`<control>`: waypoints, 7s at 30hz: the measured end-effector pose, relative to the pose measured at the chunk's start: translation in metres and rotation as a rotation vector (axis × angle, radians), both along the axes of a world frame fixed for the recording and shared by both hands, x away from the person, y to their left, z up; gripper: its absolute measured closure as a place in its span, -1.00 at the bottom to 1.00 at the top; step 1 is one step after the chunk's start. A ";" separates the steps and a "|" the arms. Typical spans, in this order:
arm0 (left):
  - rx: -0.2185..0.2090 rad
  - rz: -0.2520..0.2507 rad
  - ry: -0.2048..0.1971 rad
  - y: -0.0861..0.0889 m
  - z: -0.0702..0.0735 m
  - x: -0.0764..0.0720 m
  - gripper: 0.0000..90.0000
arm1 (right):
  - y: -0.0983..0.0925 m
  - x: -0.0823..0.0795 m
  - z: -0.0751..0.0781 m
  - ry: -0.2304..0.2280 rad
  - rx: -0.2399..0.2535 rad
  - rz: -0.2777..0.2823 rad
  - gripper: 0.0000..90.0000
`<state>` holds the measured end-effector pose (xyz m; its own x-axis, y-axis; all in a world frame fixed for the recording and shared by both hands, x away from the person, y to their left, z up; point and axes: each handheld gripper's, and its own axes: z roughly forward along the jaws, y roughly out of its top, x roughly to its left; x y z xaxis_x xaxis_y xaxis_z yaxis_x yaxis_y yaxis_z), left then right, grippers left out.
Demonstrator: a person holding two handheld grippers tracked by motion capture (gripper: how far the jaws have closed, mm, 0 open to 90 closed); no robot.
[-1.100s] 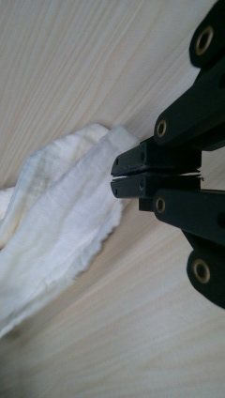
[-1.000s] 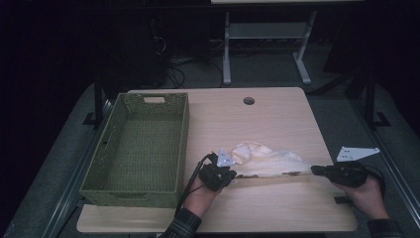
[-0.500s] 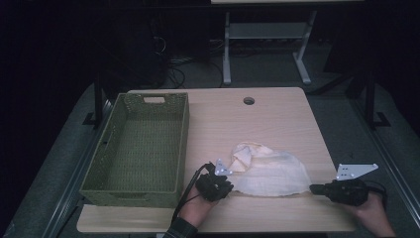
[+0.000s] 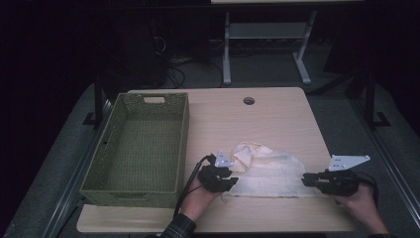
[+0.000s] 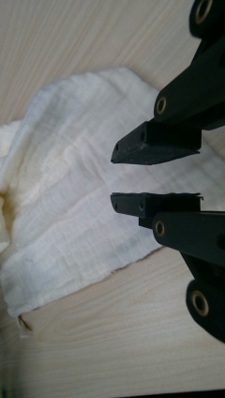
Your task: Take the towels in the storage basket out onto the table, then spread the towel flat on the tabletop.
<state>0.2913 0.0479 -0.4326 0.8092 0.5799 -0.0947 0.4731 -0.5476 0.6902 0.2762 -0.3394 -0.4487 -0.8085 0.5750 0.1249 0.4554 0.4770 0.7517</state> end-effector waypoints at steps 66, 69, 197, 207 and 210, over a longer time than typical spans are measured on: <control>-0.007 0.170 -0.082 -0.010 -0.008 0.082 0.40 | 0.074 0.123 0.022 -0.068 0.049 0.042 0.96; -0.001 0.162 -0.081 -0.014 -0.010 0.084 0.39 | 0.061 0.115 0.018 -0.063 0.045 0.029 0.96; -0.012 0.291 -0.189 -0.009 0.032 0.155 0.91 | -0.011 0.162 0.044 -0.111 0.013 -0.220 0.96; 0.020 0.335 -0.158 -0.009 0.011 0.177 0.90 | -0.015 0.192 0.028 -0.049 -0.007 -0.273 0.95; 0.030 0.344 -0.142 -0.008 0.006 0.184 0.89 | -0.014 0.199 0.020 -0.024 -0.015 -0.282 0.95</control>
